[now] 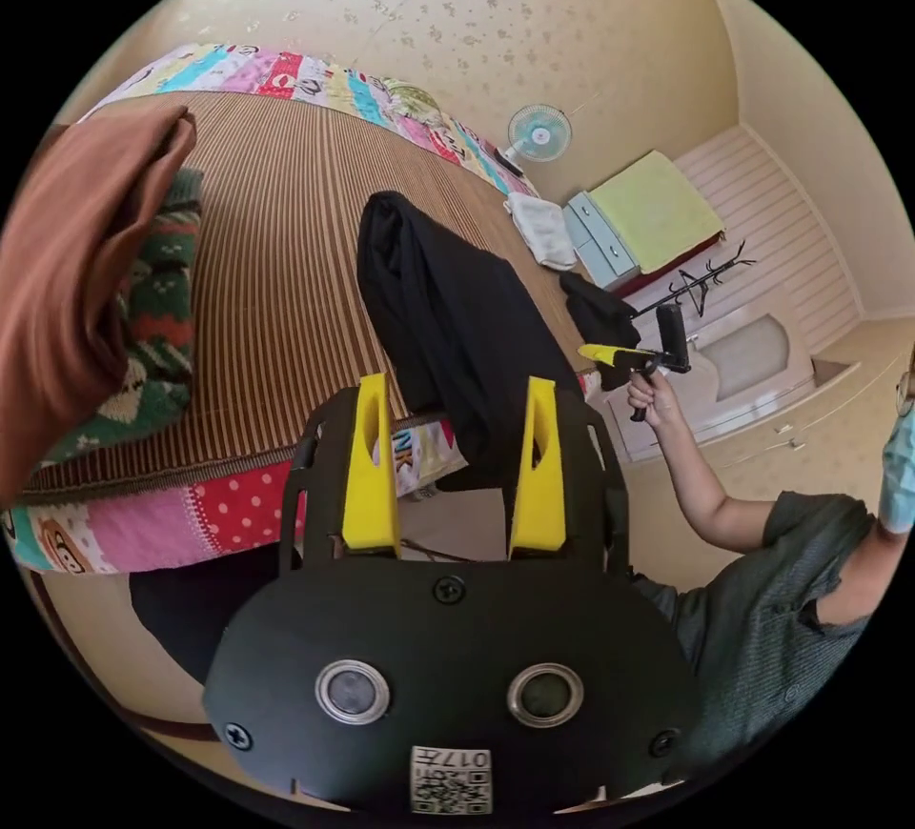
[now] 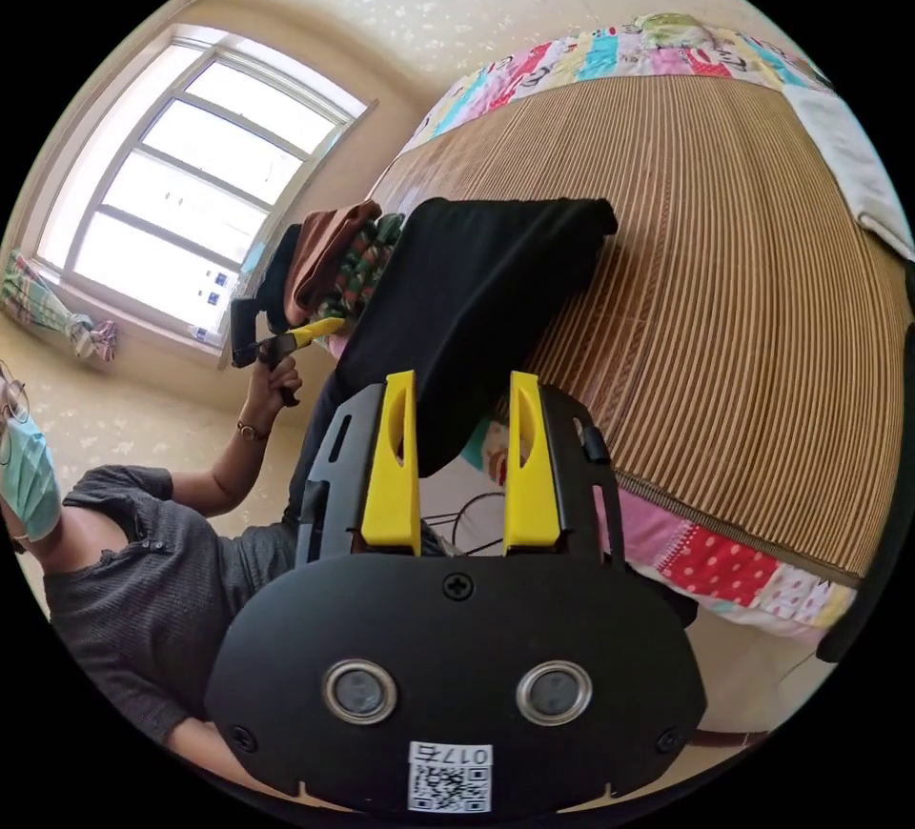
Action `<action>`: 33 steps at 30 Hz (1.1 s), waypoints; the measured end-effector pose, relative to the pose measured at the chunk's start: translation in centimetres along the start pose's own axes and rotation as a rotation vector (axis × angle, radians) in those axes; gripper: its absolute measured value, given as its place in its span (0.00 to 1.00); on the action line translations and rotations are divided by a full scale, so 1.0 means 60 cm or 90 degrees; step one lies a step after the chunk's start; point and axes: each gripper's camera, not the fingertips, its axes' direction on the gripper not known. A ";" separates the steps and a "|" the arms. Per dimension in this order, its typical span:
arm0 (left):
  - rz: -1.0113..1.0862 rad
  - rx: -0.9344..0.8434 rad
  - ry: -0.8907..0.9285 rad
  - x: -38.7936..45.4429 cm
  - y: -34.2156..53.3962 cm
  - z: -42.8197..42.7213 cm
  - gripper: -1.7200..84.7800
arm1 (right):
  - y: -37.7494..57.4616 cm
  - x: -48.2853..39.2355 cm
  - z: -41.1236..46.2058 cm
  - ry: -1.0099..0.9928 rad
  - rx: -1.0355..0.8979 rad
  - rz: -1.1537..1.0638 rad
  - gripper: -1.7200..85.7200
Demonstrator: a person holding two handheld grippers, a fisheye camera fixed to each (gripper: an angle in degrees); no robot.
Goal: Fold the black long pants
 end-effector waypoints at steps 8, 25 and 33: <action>-0.084 -0.026 -0.021 -0.049 -0.081 0.112 0.33 | -0.044 0.125 0.115 -0.126 0.021 0.103 0.30; -0.046 -0.038 0.054 0.016 -0.043 0.054 0.14 | -0.069 0.062 0.137 -0.315 -0.029 -0.093 0.12; 0.067 0.150 -0.154 0.150 -0.011 -0.306 0.14 | -0.179 -0.223 0.146 -0.399 0.031 -0.271 0.12</action>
